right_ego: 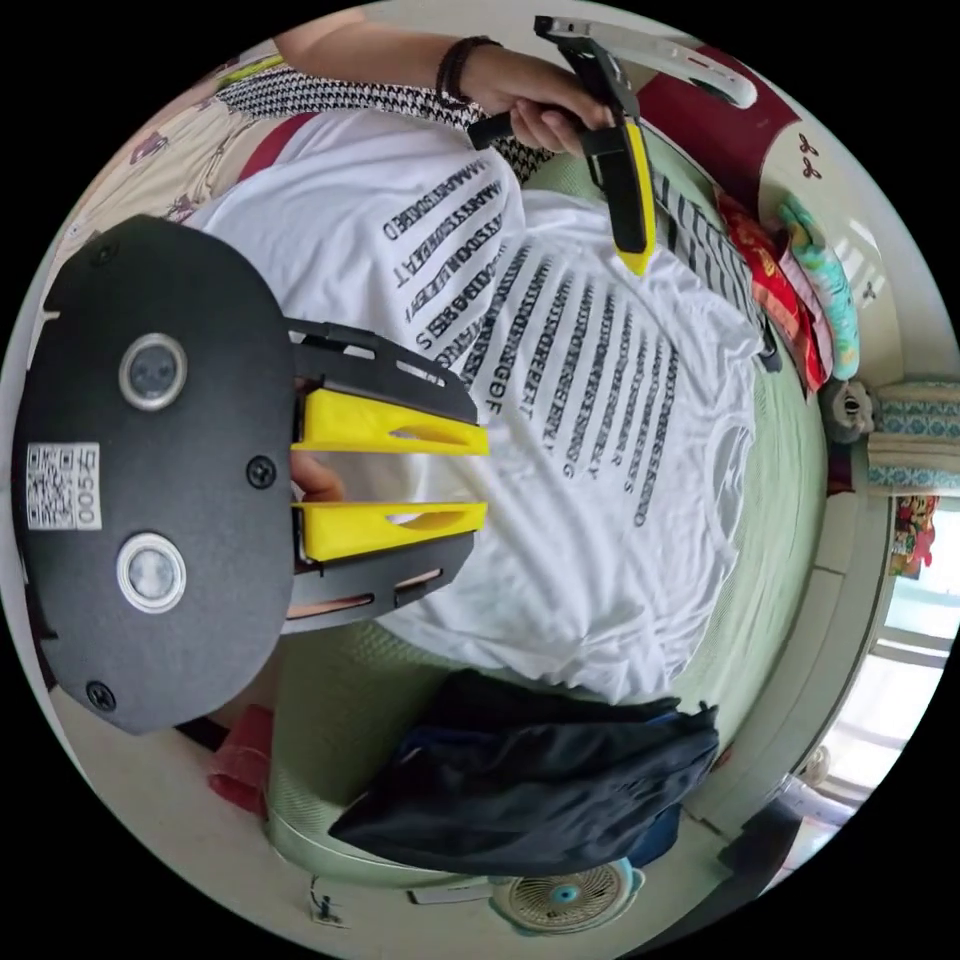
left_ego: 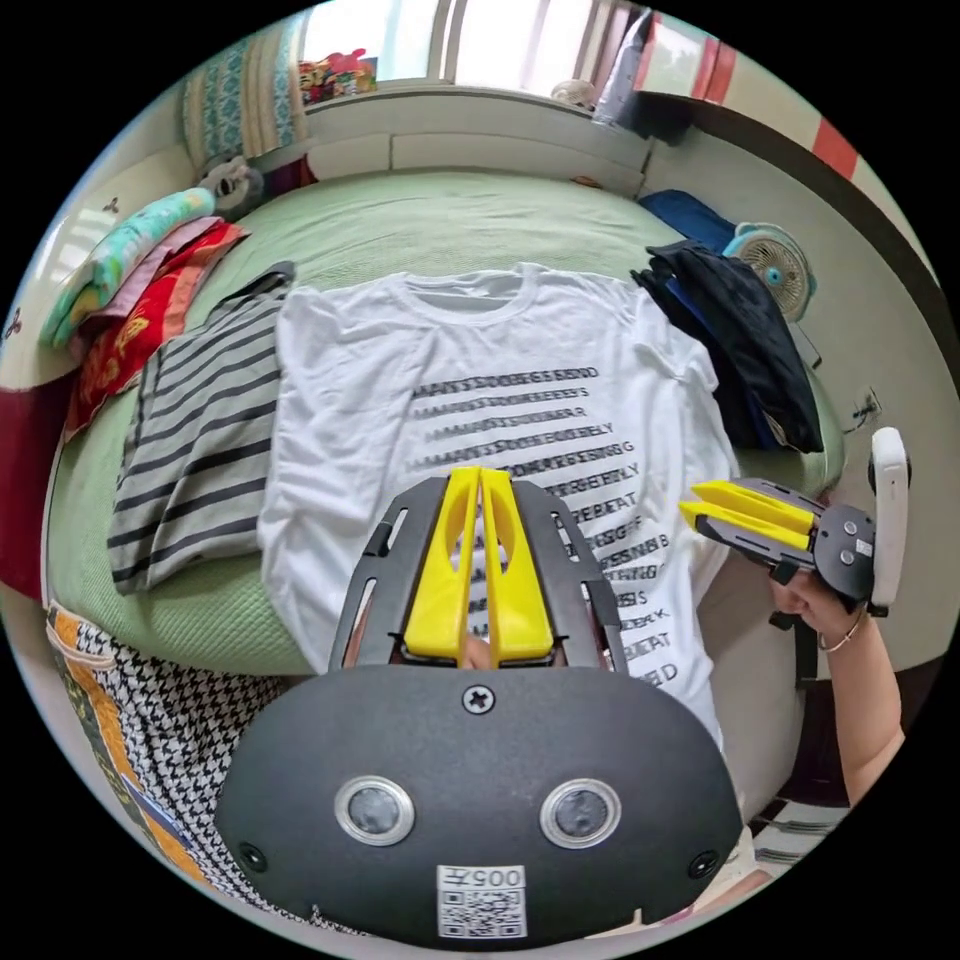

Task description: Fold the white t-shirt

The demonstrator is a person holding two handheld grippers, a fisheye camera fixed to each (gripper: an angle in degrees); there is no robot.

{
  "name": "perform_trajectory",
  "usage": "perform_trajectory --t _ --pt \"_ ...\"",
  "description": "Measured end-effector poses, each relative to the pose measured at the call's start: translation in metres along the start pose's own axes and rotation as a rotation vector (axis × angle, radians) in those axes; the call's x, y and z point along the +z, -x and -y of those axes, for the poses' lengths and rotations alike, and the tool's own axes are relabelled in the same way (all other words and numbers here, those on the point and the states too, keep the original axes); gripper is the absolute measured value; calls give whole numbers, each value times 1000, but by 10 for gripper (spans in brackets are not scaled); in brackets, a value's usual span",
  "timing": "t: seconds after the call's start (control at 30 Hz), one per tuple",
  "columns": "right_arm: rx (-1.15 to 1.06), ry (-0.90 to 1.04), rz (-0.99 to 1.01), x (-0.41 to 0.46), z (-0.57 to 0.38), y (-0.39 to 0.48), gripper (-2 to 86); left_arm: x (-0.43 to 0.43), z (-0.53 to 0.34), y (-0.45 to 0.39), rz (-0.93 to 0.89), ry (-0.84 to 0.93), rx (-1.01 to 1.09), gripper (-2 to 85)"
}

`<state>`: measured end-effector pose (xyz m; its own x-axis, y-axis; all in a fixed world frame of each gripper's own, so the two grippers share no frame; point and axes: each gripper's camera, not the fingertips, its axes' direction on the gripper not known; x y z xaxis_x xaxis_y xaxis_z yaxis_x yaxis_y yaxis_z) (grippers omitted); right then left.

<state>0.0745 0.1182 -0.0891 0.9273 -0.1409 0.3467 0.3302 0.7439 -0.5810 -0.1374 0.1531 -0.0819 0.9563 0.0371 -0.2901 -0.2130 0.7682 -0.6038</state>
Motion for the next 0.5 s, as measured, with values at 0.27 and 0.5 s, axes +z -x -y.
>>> perform_trajectory --t 0.27,0.5 --pt "4 5 12 -18 3 -12 88 46 77 -33 -66 -26 49 -6" --pt "-64 -101 -113 -39 78 -14 106 87 100 -16 -110 -3 16 -5"
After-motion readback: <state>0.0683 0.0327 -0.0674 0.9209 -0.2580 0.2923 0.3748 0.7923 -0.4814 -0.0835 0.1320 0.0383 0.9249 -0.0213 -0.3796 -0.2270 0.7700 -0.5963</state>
